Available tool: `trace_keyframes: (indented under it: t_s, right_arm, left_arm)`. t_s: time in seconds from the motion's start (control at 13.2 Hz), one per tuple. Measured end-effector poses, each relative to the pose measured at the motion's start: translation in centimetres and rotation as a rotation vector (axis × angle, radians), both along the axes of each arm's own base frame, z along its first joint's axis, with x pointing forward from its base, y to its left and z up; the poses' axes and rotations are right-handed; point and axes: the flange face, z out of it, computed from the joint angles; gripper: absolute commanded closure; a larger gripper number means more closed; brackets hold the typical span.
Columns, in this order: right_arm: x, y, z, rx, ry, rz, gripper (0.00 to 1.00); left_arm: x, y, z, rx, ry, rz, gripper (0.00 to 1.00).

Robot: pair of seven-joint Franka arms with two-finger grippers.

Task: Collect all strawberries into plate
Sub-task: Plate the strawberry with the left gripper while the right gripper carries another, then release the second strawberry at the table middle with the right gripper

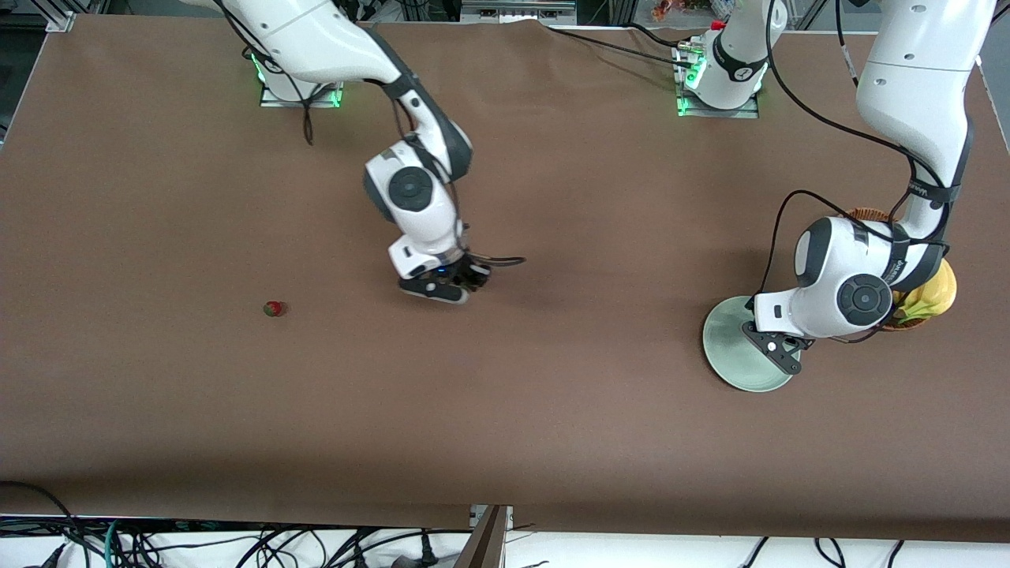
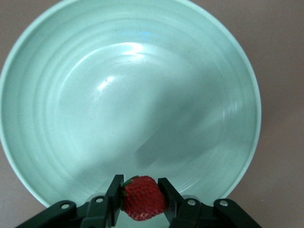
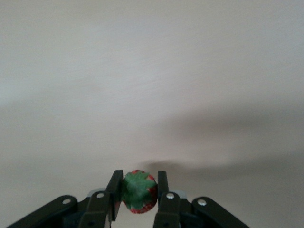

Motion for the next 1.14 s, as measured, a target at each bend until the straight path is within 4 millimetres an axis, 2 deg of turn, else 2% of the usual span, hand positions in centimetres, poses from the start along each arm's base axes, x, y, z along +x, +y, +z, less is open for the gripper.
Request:
trace_keyframes:
  t_s: [0.08, 0.3, 0.53, 0.61, 0.68, 0.76, 0.91, 1.14]
  right_arm:
    - [-0.2, 2.9, -0.1, 0.028, -0.009, -0.026, 0.79]
    - [-1.1, 9.4, -0.5, 0.099, -0.039, -0.042, 0.79]
    - [-2.8, 13.8, -1.6, 0.147, -0.066, -0.011, 0.79]
    - [-3.3, 14.6, -2.0, 0.166, -0.080, -0.004, 0.74]
    - [-3.7, 15.2, -2.5, 0.184, -0.094, 0.002, 0.33]
    - [-4.0, 15.7, -2.8, 0.195, -0.102, 0.008, 0.00]
    - [-3.9, 15.8, -2.8, 0.202, -0.114, 0.010, 0.00]
    - [-1.4, 14.6, -0.7, 0.186, -0.140, 0.008, 0.00]
  left_arm:
    - [0.1, 0.0, 0.0, -0.001, -0.001, -0.002, 0.00]
    - [0.7, -0.1, 0.8, -0.003, -0.021, -0.003, 0.00]
    - [1.6, -0.6, 2.8, -0.008, -0.055, -0.011, 0.00]
    - [1.8, -1.3, 3.9, -0.011, -0.063, -0.018, 0.00]
    - [1.8, -2.1, 5.1, -0.015, -0.064, -0.029, 0.00]
    - [1.7, -3.1, 6.2, -0.020, -0.063, -0.041, 0.00]
    - [1.4, -5.0, 7.9, -0.059, -0.055, -0.021, 0.00]
    - [0.8, -5.9, 8.4, -0.154, -0.008, 0.089, 0.00]
